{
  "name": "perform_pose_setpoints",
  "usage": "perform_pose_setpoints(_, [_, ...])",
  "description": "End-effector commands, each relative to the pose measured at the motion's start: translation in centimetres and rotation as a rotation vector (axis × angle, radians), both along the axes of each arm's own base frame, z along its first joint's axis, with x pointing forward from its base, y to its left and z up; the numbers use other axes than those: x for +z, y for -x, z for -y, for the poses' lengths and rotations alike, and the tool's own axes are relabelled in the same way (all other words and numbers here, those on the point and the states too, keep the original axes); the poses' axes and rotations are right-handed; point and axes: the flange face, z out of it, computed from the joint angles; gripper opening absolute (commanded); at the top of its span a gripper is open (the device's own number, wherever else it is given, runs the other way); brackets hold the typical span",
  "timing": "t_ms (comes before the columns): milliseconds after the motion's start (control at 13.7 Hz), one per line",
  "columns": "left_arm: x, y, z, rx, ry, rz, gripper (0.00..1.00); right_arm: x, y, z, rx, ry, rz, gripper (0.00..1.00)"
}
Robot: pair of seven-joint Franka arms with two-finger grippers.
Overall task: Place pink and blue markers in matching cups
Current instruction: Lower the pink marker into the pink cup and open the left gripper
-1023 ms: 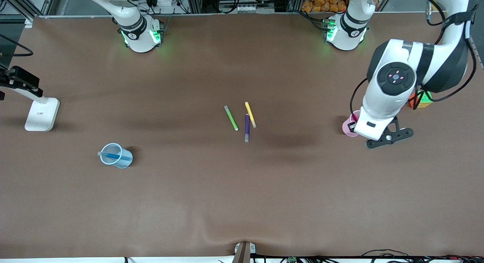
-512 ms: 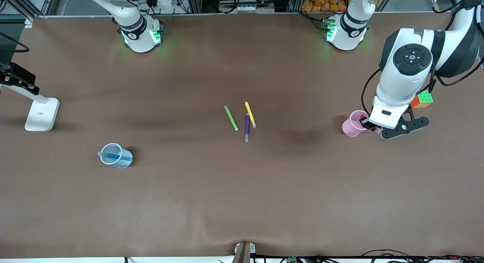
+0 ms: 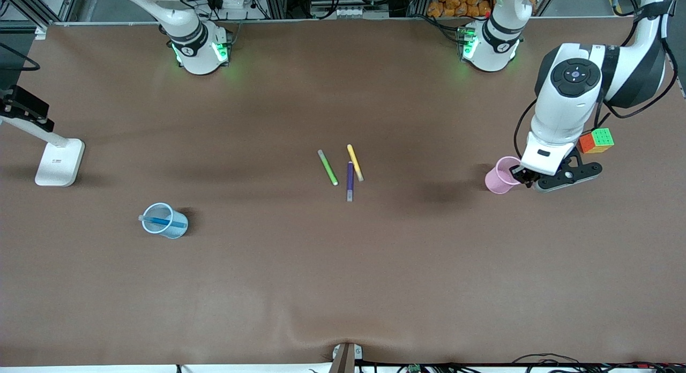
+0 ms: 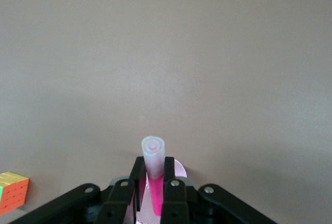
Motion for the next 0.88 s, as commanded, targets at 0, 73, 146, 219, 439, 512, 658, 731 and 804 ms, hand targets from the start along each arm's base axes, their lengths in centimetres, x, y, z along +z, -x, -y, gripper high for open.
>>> perform_pose_setpoints(0, [-0.7, 1.7, -0.9, -0.028, 0.003, 0.048, 0.0, 0.6, 0.7, -0.2, -0.015, -0.023, 0.003, 1.0])
perform_pose_setpoints(73, [-1.1, 1.7, -1.6, -0.028, 0.005, 0.059, 0.0, 0.5, 0.7, -0.2, -0.016, -0.023, 0.003, 1.0])
perform_pose_setpoints(146, [-1.8, 2.0, -1.8, -0.039, 0.005, 0.066, 0.0, 0.5, 0.6, -0.2, -0.022, -0.025, 0.005, 1.0])
perform_pose_setpoints(219, [-2.4, 2.3, -1.8, -0.051, 0.012, 0.074, 0.0, 0.4, 0.6, -0.2, -0.028, -0.027, 0.007, 1.0])
perform_pose_setpoints(439, [-3.2, 2.6, -2.6, -0.046, 0.028, 0.089, 0.0, -0.1, 0.5, 0.3, -0.048, -0.058, 0.0, 1.0])
perform_pose_setpoints(512, [-3.5, 2.8, -2.6, -0.046, 0.031, 0.088, 0.0, -0.5, 0.5, 0.2, -0.049, -0.06, -0.003, 1.0])
perform_pose_setpoints(658, [-4.5, 3.5, -2.6, -0.046, 0.033, 0.073, 0.0, -0.6, 0.4, 0.3, -0.059, -0.062, -0.002, 1.0])
perform_pose_setpoints(731, [-4.9, 3.7, -2.6, -0.048, 0.037, 0.072, 0.0, -0.6, 0.4, 0.2, -0.057, -0.062, -0.002, 1.0])
perform_pose_setpoints(804, [-5.1, 4.0, -2.5, -0.052, 0.042, 0.074, 0.0, -0.7, 0.4, 0.3, -0.059, -0.062, -0.005, 1.0])
